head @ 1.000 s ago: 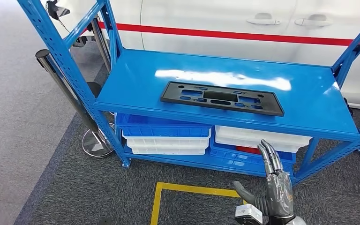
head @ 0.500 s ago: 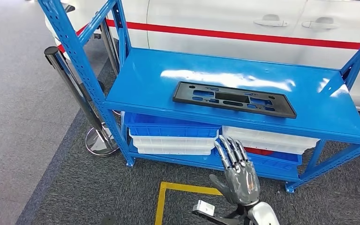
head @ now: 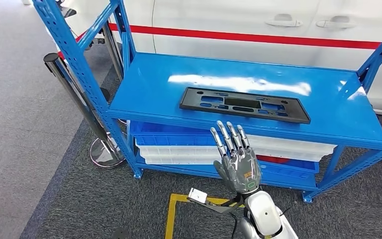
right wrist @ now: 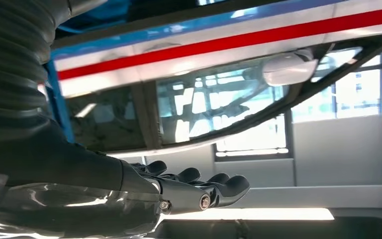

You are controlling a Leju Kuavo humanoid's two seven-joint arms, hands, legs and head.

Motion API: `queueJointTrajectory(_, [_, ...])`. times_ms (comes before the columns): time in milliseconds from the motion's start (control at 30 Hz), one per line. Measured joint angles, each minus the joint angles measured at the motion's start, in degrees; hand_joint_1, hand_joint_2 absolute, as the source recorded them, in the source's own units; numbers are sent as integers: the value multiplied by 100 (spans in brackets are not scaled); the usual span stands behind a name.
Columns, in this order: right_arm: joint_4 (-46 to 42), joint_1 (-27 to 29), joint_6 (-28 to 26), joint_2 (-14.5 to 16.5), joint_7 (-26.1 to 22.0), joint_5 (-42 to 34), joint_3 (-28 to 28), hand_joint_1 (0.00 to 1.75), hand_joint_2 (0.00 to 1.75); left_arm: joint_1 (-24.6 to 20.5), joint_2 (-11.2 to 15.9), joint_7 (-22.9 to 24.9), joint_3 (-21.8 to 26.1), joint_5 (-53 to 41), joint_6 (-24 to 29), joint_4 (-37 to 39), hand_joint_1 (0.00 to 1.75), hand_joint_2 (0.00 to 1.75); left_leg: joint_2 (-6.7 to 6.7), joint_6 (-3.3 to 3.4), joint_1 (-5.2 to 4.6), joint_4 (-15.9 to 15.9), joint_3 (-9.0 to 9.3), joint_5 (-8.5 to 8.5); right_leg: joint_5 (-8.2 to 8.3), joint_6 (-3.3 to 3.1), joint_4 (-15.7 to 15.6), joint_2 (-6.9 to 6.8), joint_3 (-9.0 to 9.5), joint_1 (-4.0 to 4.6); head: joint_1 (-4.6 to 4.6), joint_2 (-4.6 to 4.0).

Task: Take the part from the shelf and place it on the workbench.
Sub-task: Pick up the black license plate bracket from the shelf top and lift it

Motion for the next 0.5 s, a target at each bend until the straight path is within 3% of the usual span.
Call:
queueJointTrajectory(33, [82,-71,-3,20,-135,-33,-25,0,175,-3,-2,-42,31,51,-105,4,0,0,-9,34,-4,-153,61,23,-7,41,21,5,-19,8,1,0])
queueJointTrajectory(167, [440,-303,-11,181,-401,-40,-209,0,175,-1,-2,-105,187,182,-283,10,0,0,-22,253,-32,-208,54,19,-40,169,77,13,-72,-3,4,1])
queueJointTrajectory(233, [634,-425,-15,261,-356,-18,-295,0,175,-9,3,-117,243,212,-304,9,0,0,-18,332,-33,-232,76,18,-254,192,515,11,-286,-10,5,1])
queueJointTrajectory(300, [848,-510,-17,318,-281,-13,-374,0,175,-17,10,-125,285,241,-329,9,0,0,-17,381,-62,-233,90,-4,-535,189,1292,12,-716,-2,5,0])
queueJointTrajectory(333, [956,-532,-17,335,-252,-15,-412,0,175,-16,14,-128,309,242,-340,9,0,0,-19,397,-84,-233,105,-16,-585,180,1580,12,-898,3,5,0])
queueJointTrajectory(367, [1055,-550,-17,349,-227,-19,-450,0,175,-11,17,-127,332,241,-350,9,0,0,-24,412,-107,-232,128,-33,-531,156,1682,12,-994,13,4,0])
queueJointTrajectory(400, [1143,-574,-17,365,-213,-29,-487,0,175,-5,19,-125,352,239,-360,10,0,0,-31,420,-132,-232,159,-50,-368,115,1558,13,-978,32,4,0])
queueJointTrajectory(467, [1292,-665,-17,402,-217,-68,-568,0,175,0,17,-116,378,236,-373,12,0,0,-40,423,-171,-236,227,-97,80,-36,835,16,-696,103,4,0])
queueJointTrajectory(500, [1364,-726,-17,420,-244,-96,-614,0,175,-6,14,-111,386,236,-377,16,0,0,-42,414,-189,-237,248,-118,220,-116,491,13,-548,139,3,0])
